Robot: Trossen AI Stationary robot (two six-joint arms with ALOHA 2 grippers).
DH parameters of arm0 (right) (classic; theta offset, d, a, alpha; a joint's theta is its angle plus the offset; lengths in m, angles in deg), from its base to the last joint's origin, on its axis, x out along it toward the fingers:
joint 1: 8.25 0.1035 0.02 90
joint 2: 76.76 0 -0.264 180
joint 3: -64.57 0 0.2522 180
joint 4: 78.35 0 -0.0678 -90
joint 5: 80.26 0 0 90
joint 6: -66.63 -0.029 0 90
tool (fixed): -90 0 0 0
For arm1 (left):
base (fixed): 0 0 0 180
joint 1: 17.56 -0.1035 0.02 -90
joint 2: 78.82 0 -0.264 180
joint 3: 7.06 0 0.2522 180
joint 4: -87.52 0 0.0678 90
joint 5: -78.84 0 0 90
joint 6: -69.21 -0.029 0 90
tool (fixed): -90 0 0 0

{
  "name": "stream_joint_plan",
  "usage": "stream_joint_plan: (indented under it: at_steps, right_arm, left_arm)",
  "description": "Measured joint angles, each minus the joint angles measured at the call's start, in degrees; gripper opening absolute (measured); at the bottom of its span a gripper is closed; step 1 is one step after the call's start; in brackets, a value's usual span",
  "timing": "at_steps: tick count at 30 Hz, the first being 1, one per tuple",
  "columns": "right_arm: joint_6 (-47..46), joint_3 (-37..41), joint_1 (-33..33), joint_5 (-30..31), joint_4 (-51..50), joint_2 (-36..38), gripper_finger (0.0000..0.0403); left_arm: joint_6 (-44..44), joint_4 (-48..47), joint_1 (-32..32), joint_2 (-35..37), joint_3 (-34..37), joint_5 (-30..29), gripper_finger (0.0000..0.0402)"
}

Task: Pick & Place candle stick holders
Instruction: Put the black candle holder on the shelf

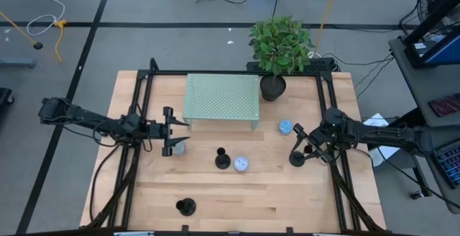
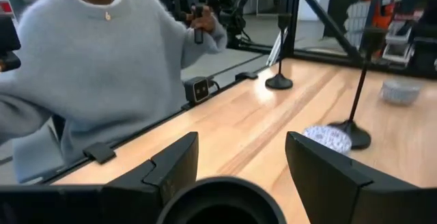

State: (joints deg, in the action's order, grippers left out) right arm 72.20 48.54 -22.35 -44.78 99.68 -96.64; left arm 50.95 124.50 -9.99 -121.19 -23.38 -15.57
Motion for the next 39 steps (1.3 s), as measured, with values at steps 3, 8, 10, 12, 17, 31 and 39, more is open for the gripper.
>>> stream_joint_plan:
  at_steps: [3,8,10,12,17,31,39]
  right_arm:
    - [0.7,0.6,0.0,0.1,-0.1,0.0,0.0204]
    - [0.9,0.7,0.0,0.2,-0.1,0.0,0.0156]
    - [0.9,0.7,0.0,0.2,-0.1,0.0,0.0128]
    - [1.0,0.7,0.0,0.3,0.1,0.0,0.0098]
    - [1.0,0.8,0.0,2.8,8.5,0.0,0.0094]
    - [-6.9,0.8,0.0,33.6,38.6,-4.4,0.0076]
    - [-2.3,0.8,0.1,31.9,33.9,-11.5,0.0008]
  left_arm:
    - [0.1,0.0,0.0,0.0,0.0,0.0,0.0214]
    - [1.0,0.0,0.0,0.0,0.0,0.1,0.0214]
    - [1.6,0.0,0.0,0.0,0.0,0.1,0.0214]
    - [2.0,0.0,0.0,0.0,0.0,0.1,0.0214]
    - [2.0,0.0,0.0,0.0,0.0,0.1,0.0214]
    - [0.2,0.0,0.0,0.0,0.0,0.1,0.0214]
    - [0.8,-0.5,0.0,0.0,0.0,0.1,0.0214]
